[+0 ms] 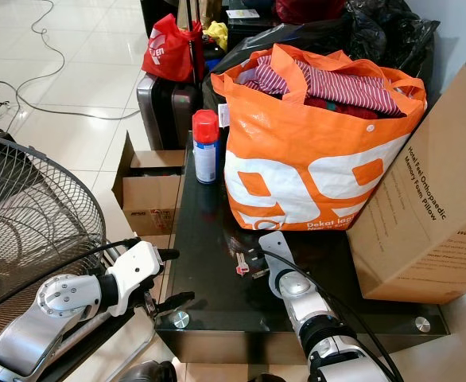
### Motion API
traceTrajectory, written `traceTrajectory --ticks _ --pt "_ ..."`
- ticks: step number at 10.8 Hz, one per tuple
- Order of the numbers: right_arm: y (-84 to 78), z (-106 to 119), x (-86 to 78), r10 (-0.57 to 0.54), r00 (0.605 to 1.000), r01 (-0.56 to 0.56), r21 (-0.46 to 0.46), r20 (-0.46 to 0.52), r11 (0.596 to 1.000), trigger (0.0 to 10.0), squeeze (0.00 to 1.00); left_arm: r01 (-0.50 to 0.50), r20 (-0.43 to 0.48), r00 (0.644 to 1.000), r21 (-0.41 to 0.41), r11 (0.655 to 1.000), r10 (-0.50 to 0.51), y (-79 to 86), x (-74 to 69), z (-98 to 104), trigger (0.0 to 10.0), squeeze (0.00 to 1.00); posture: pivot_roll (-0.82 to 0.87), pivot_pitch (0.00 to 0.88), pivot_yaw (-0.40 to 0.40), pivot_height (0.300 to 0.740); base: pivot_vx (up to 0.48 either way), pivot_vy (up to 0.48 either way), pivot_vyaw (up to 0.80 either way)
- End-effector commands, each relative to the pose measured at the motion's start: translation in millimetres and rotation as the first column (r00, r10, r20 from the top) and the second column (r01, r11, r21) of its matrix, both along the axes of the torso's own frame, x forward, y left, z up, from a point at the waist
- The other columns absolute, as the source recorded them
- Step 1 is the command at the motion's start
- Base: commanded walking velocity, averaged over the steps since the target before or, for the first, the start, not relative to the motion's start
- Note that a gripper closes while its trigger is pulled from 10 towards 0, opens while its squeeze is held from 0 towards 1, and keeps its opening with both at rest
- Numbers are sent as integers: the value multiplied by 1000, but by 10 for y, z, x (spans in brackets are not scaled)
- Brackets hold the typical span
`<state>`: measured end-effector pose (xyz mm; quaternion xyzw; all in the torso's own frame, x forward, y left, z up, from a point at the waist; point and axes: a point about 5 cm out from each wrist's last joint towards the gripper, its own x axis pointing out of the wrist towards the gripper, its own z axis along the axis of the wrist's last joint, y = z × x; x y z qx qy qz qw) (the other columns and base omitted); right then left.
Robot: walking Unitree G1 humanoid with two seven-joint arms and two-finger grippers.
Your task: Hang keys on a hook
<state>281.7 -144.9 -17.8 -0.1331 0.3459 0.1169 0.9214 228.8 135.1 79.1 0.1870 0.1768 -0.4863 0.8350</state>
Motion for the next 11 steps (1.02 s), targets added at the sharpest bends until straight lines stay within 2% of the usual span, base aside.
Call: traceTrajectory --ticks 1,3,4,5,6,7,10,11 --pt "-57 -67 -69 -34 999 34 5 -39 999 667 0 12 -3 1000 0 1000 -12 -25 -5 8 10000 631 0 102 0 740 0 0 0" --pt "-163 12 -42 -68 998 67 47 19 997 235 0 3 4 1000 -6 1000 -3 -45 -7 6 10000 627 -2 88 -8 740 0 0 0" --pt "-189 79 -32 -88 995 82 115 49 990 314 0 -8 8 1000 -11 1000 8 -45 -8 5 10000 631 -3 77 -13 740 0 0 0" --pt "-216 238 -80 -129 989 100 305 78 947 314 0 -32 14 999 -22 999 33 -37 -6 8 10000 627 -5 71 -14 740 0 0 0" --pt "-219 355 -192 -118 990 70 437 84 897 0 0 -53 22 998 -32 998 54 -29 4 11 10000 627 -11 52 -14 740 0 0 0" --pt "-210 426 -258 -116 990 54 523 86 851 0 0 -72 37 997 -43 996 74 -23 24 21 10000 624 -11 35 -13 740 0 0 0" --pt "-269 473 -316 -159 985 105 523 60 846 0 0 -84 54 995 -54 995 87 -24 73 38 10000 627 -15 8 -6 740 0 0 0" --pt "-245 550 -294 -162 985 100 556 63 825 0 0 -91 61 994 -63 994 95 -40 97 48 10000 627 -17 0 -7 740 0 0 0"
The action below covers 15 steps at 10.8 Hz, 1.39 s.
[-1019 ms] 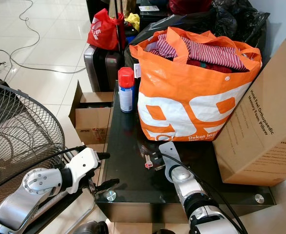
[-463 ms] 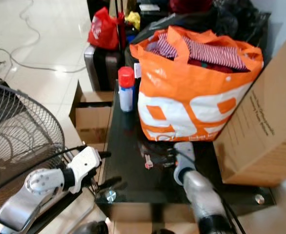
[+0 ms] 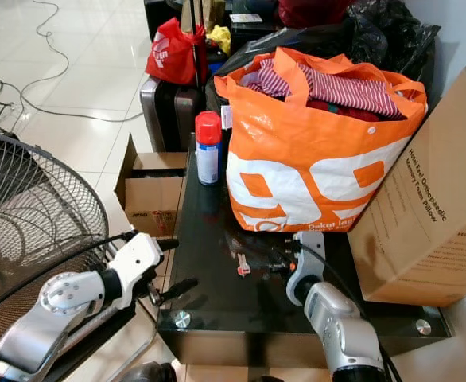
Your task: Hang keys on a hook
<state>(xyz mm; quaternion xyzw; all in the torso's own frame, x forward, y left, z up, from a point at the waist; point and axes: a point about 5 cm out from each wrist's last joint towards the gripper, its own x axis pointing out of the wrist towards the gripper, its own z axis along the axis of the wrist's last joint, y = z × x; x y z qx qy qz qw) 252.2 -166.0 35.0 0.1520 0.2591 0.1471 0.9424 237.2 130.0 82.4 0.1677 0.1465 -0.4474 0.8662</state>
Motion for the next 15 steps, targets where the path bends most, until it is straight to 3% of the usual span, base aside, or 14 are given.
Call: traceTrajectory --ticks 1,4,6,11,13,14,15 --pt "-37 66 16 -38 999 37 39 8 999 0 0 -24 11 1000 -23 999 24 6 27 25 10000 624 -15 0 -10 740 0 0 0" --pt "-28 332 12 -137 990 122 335 21 934 0 0 -205 35 976 -199 958 216 19 127 198 10000 624 5 0 -28 740 0 0 0" --pt "-11 459 18 -197 980 166 462 18 871 0 0 -263 55 958 -215 941 280 66 142 228 10000 620 9 0 -25 740 0 0 0" --pt "-36 726 15 -259 964 204 452 62 868 0 0 -358 146 909 -204 911 390 140 223 308 10000 624 10 0 -16 740 0 0 0" --pt "-14 728 7 -260 964 212 417 61 884 0 0 -374 157 901 -197 906 405 131 221 305 10000 620 14 0 -19 740 0 0 0" --pt "-9 730 25 -262 963 226 331 69 916 10000 0 -372 165 901 -186 910 402 117 212 307 10000 620 14 0 -22 740 0 0 0" --pt "-16 767 38 -255 961 220 269 105 938 10000 0 -377 169 897 -184 908 407 121 215 310 10000 620 17 0 -24 740 0 0 0"
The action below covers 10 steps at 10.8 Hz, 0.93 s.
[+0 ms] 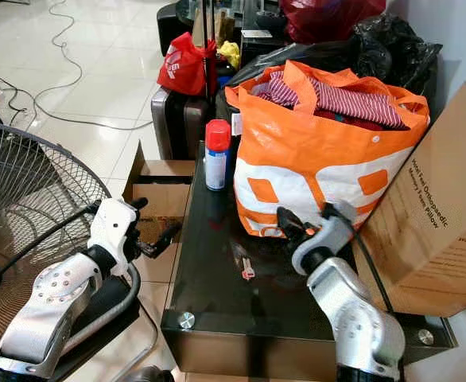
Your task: Hang keys on a hook
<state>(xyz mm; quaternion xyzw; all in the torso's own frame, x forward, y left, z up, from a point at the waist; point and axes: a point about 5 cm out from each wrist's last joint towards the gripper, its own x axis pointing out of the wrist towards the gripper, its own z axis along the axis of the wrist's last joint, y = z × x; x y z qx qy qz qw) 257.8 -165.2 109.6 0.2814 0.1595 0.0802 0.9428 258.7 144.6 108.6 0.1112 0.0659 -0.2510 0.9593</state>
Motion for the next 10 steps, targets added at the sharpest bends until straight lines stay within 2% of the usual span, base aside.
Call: traceTrajectory --ticks 1,2,5,10 --pt "-34 93 -1 -33 999 35 -59 43 998 10000 0 -2 28 1000 6 1000 2 -18 7 55 10000 616 15 0 -22 740 0 0 0" --pt "-42 147 5 -47 997 53 -90 63 995 10000 0 -6 29 1000 6 1000 6 -17 16 61 10000 616 12 0 -21 740 0 0 0" --pt "-65 184 19 -74 994 81 -84 77 993 10000 0 -11 28 1000 4 1000 11 -27 35 65 10000 612 10 0 -21 740 0 0 0" --pt "-53 167 56 -78 995 83 -87 63 993 10000 0 -18 29 999 5 1000 18 -28 48 64 10000 612 14 0 -26 740 -243 0 0"
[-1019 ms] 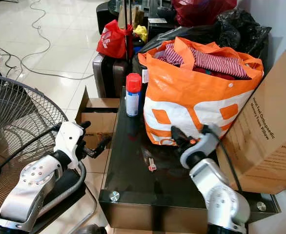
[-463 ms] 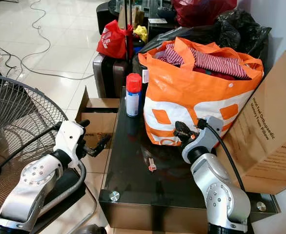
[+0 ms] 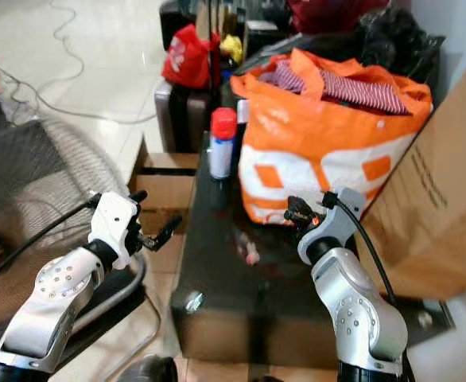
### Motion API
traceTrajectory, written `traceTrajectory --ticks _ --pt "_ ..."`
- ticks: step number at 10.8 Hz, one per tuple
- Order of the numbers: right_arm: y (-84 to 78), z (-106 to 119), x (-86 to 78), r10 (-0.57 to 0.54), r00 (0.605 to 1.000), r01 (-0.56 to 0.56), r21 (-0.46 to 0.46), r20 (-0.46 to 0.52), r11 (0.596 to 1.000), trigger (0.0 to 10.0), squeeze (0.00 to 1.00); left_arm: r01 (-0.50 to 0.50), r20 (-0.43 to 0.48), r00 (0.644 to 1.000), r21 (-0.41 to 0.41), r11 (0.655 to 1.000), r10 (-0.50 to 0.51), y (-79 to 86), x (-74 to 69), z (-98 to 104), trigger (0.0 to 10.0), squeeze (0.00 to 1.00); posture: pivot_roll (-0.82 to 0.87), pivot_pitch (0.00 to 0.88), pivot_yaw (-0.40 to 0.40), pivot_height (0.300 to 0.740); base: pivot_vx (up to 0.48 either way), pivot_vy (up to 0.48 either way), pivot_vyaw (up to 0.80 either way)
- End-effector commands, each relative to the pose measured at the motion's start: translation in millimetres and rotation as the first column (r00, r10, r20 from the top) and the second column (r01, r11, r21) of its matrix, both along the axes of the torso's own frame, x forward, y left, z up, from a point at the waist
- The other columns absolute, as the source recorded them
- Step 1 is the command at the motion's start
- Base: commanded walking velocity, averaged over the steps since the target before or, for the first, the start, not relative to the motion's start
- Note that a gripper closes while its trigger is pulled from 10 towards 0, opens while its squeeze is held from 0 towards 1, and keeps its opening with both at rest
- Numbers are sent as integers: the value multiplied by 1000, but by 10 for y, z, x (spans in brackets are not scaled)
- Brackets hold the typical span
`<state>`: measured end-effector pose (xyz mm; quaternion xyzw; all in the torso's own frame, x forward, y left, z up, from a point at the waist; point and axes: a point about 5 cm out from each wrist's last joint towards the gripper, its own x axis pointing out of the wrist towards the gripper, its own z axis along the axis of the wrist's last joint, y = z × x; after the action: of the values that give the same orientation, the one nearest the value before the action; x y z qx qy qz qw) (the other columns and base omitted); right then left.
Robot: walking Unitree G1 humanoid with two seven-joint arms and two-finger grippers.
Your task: Hang keys on a hook
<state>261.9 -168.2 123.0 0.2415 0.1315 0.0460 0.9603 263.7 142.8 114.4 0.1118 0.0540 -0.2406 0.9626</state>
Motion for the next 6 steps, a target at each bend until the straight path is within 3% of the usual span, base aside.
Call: traceTrajectory --ticks 1,6 --pt "-33 32 16 -15 1000 15 4 12 1000 10000 0 2 2 1000 10 1000 -2 -14 2 5 10000 612 12 0 -25 740 -244 0 0" --pt "-103 36 51 -43 999 43 2 8 999 10000 0 0 1 1000 6 1000 0 -31 29 -9 10000 616 7 0 -30 740 -241 0 0"
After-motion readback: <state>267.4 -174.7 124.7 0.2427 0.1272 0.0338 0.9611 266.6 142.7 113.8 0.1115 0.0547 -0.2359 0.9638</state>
